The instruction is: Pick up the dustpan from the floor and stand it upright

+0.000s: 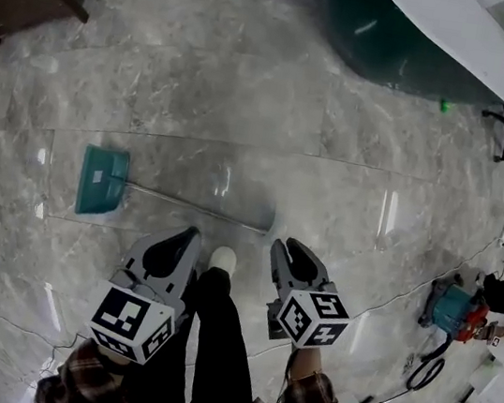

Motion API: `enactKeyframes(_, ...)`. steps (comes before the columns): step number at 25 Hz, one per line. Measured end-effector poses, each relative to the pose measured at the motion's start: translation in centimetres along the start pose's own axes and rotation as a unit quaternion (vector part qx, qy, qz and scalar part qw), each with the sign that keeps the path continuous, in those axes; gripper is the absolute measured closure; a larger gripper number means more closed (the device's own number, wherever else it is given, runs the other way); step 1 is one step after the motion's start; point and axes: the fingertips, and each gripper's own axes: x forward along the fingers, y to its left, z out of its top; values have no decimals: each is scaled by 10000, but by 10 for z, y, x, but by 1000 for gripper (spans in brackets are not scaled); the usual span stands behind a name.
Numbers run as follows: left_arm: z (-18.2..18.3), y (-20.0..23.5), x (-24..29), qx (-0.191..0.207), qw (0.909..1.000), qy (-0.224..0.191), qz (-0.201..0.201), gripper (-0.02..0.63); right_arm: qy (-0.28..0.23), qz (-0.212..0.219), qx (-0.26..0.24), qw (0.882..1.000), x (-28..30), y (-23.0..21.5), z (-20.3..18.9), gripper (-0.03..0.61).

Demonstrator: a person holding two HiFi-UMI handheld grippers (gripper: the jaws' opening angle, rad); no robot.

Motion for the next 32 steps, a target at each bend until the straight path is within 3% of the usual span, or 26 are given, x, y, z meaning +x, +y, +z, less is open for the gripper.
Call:
enactKeyframes(8, -127, 48, 113, 23, 9980, 632, 2, 601, 495, -476, 336, 9971, 83, -96, -117, 450)
enactKeyframes(16, -229, 107, 205, 223, 9945, 1020, 69, 601, 779, -1022, 628, 9897, 187, -198, -203, 446)
enactKeyframes(20, -263, 134, 243, 33, 9935, 1138, 56, 601, 1054, -1186, 584, 9856, 237, -237, -246, 446)
enactKeyframes(26, -304, 171, 294, 198, 9927, 1186, 27, 601, 1419, -1409, 797, 9766, 287, -290, -313, 446)
enactKeyframes(32, -344, 192, 326, 283, 9897, 1401, 10, 603, 1702, -1409, 981, 9703, 316, -314, -358, 446)
